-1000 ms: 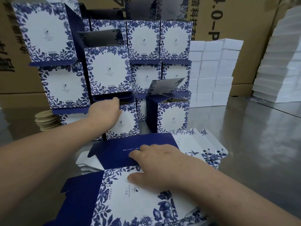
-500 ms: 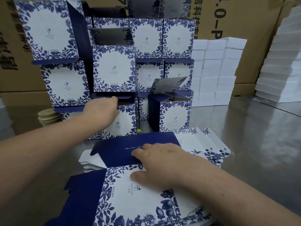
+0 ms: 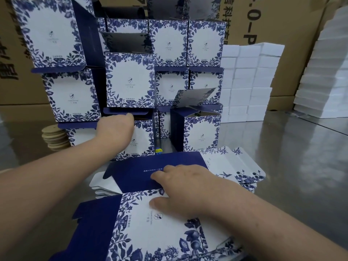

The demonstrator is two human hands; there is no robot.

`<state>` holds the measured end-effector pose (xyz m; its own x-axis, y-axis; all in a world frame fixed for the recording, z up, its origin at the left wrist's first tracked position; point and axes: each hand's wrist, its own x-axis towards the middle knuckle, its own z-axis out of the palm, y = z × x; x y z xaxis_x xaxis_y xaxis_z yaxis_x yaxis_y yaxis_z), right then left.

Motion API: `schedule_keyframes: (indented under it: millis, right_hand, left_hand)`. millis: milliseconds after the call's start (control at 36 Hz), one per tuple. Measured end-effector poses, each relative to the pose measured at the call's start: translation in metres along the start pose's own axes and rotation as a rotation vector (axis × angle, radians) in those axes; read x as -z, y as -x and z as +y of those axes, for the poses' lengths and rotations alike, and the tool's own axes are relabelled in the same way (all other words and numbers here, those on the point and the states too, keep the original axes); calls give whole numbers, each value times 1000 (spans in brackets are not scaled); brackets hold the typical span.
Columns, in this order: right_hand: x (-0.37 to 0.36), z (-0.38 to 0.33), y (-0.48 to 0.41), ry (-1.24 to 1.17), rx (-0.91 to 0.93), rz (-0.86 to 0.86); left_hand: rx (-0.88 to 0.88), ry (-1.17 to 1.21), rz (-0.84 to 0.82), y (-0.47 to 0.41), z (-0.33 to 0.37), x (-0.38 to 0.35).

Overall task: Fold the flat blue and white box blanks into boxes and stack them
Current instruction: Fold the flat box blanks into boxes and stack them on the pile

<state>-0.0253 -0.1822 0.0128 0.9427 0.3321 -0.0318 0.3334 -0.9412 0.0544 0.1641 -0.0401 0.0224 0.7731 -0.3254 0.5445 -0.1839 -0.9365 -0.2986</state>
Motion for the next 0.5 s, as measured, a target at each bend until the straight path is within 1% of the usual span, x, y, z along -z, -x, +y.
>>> schedule_keyframes:
  millis: [111, 278, 361, 500]
  right_hand:
    - [0, 0, 0, -4, 5, -4]
    - [0, 0, 0, -2, 5, -4]
    - [0, 0, -1, -4, 2, -3]
    - [-1, 0, -1, -7, 3, 3]
  left_hand:
    - [13, 33, 3, -1, -1, -3]
    - [45, 213, 54, 11, 1, -14]
    - [38, 345, 69, 20, -1, -21]
    - [71, 440, 159, 34, -11, -22]
